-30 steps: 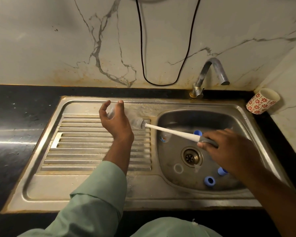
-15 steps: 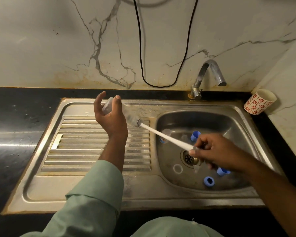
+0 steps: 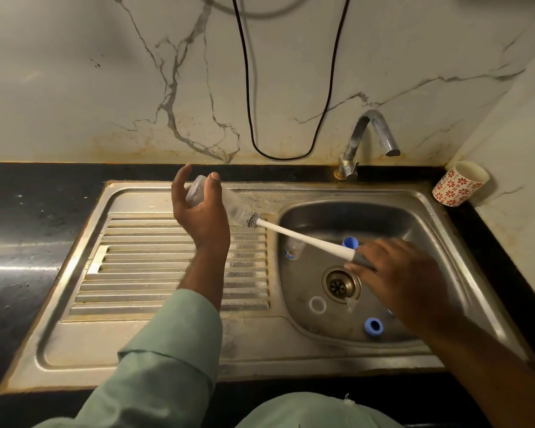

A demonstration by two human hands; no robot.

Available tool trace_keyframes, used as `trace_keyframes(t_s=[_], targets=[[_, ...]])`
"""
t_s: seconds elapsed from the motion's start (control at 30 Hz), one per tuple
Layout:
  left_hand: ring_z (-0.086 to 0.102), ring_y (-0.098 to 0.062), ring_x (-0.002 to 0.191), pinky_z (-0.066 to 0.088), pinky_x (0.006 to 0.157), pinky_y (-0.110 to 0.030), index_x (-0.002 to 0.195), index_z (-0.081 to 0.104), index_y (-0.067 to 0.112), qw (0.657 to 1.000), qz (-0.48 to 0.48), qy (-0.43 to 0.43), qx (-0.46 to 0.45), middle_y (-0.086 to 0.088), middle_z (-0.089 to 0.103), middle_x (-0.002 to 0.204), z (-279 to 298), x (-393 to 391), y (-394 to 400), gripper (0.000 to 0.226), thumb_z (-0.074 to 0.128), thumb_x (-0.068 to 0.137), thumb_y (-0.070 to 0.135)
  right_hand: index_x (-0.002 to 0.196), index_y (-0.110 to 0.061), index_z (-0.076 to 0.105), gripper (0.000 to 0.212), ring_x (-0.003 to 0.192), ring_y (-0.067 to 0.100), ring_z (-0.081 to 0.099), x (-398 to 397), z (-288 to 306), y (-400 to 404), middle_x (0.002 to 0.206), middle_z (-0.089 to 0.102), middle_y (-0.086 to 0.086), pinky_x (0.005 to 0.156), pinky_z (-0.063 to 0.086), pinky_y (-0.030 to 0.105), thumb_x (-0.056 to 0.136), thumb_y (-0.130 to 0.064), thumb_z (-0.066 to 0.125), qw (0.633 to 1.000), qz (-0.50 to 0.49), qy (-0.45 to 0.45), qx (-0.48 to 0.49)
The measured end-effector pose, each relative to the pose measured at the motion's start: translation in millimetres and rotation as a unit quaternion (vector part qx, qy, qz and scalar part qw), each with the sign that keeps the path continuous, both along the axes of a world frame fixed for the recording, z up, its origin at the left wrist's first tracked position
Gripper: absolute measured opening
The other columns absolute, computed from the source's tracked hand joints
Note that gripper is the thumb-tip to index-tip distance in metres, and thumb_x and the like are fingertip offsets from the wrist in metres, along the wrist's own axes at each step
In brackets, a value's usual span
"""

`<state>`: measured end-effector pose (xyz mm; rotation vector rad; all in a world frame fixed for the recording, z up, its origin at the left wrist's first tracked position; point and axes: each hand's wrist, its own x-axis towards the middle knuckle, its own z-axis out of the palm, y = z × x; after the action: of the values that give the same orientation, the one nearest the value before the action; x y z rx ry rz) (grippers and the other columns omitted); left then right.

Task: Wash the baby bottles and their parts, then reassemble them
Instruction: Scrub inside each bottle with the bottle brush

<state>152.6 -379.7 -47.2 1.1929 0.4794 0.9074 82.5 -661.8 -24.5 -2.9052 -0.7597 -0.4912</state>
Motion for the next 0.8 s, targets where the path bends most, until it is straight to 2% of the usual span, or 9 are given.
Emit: trace_keyframes(t_s=[0.07, 0.17, 0.23, 0.33, 0.47, 0.57, 0.67, 0.77, 0.8], targets=[[0.061, -0.01, 0.112, 0.057, 0.085, -0.021, 0.119, 0.061, 0.034, 0.997, -0.015, 0.012, -0.069, 0.002, 0.059, 0.123, -0.6, 1.4, 3.2, 0.039, 0.077, 0.086, 0.019, 0.078, -0.018, 0.068, 0.02, 0.052, 0.01, 0.056, 4.4, 10.1, 1.6, 0.063, 0.062, -0.009, 0.049, 0.048, 0.026, 0.081, -0.037, 0.072, 0.966, -0.028, 0.208, 0.153], [0.063, -0.026, 0.106, 0.057, 0.094, -0.05, 0.135, 0.045, 0.03, 0.976, -0.118, -0.004, -0.182, -0.008, 0.056, 0.118, 3.4, 3.1, 4.6, 0.059, 0.075, 0.087, 0.015, 0.084, -0.01, 0.074, 0.033, 0.042, 0.013, 0.053, 9.1, 13.4, -5.7, 0.066, 0.067, 0.009, 0.039, 0.044, 0.02, 0.083, -0.042, 0.064, 0.7, -0.076, 0.589, 0.395], [0.063, -0.03, 0.105, 0.058, 0.09, -0.052, 0.146, 0.032, 0.029, 0.964, -0.183, -0.015, -0.192, -0.016, 0.051, 0.128, 8.2, 4.3, 1.0, 0.078, 0.077, 0.083, 0.018, 0.089, -0.01, 0.074, 0.041, 0.04, 0.013, 0.05, 5.1, 10.4, -12.8, 0.07, 0.067, 0.014, 0.038, 0.043, 0.022, 0.08, -0.048, 0.062, 0.652, -0.067, 0.63, 0.416], [0.066, -0.031, 0.104, 0.06, 0.085, -0.048, 0.148, 0.028, 0.03, 0.956, -0.202, -0.009, -0.213, -0.02, 0.049, 0.133, 11.1, 4.6, -8.7, 0.084, 0.079, 0.082, 0.018, 0.086, -0.034, 0.073, 0.016, 0.048, 0.011, 0.057, -4.5, 7.9, -13.6, 0.081, 0.07, 0.001, 0.044, 0.047, 0.02, 0.071, -0.042, 0.077, 0.768, -0.067, 0.521, 0.366], [0.061, -0.036, 0.114, 0.058, 0.092, -0.051, 0.142, 0.037, 0.034, 0.956, -0.164, 0.043, -0.239, -0.012, 0.053, 0.125, 5.7, 2.1, -25.4, 0.074, 0.08, 0.084, 0.017, 0.098, -0.033, 0.065, 0.031, 0.074, 0.006, 0.058, -9.6, 2.0, -17.3, 0.086, 0.058, -0.014, 0.064, 0.046, 0.018, 0.073, -0.025, 0.082, 0.975, -0.087, 0.144, 0.149], [0.059, -0.033, 0.116, 0.057, 0.094, -0.049, 0.14, 0.039, 0.036, 0.956, -0.145, 0.048, -0.252, -0.01, 0.051, 0.127, 3.5, -1.8, -39.4, 0.073, 0.081, 0.083, 0.018, 0.103, -0.013, 0.07, 0.026, 0.077, 0.016, 0.059, -14.1, 4.5, -26.1, 0.084, 0.066, -0.001, 0.067, 0.051, 0.034, 0.082, -0.027, 0.072, 0.989, -0.078, 0.021, 0.124], [0.056, -0.034, 0.119, 0.055, 0.096, -0.051, 0.137, 0.04, 0.04, 0.953, -0.149, 0.053, -0.257, -0.011, 0.048, 0.132, 4.6, -4.1, -52.8, 0.071, 0.081, 0.083, 0.02, 0.086, -0.022, 0.07, 0.034, 0.055, 0.016, 0.058, -18.5, 9.3, -29.0, 0.063, 0.063, -0.002, 0.054, 0.053, 0.041, 0.089, -0.047, 0.047, 0.967, -0.056, 0.178, 0.172], [0.057, -0.031, 0.116, 0.056, 0.096, -0.05, 0.135, 0.041, 0.04, 0.956, -0.142, 0.051, -0.25, -0.009, 0.05, 0.128, 7.1, -7.6, -64.1, 0.068, 0.08, 0.083, 0.019, 0.088, -0.038, 0.06, 0.005, 0.063, 0.011, 0.061, -14.5, 7.2, -39.1, 0.075, 0.064, -0.007, 0.058, 0.054, 0.036, 0.086, -0.041, 0.065, 0.919, -0.084, 0.291, 0.251], [0.058, -0.029, 0.113, 0.057, 0.095, -0.049, 0.136, 0.041, 0.039, 0.957, -0.138, 0.049, -0.249, -0.008, 0.052, 0.125, 7.8, -7.7, -65.3, 0.068, 0.08, 0.083, 0.018, 0.095, -0.04, 0.057, 0.025, 0.072, 0.005, 0.06, -12.4, 7.4, -42.7, 0.084, 0.061, -0.013, 0.06, 0.051, 0.027, 0.078, -0.038, 0.075, 0.927, -0.08, 0.275, 0.241]])
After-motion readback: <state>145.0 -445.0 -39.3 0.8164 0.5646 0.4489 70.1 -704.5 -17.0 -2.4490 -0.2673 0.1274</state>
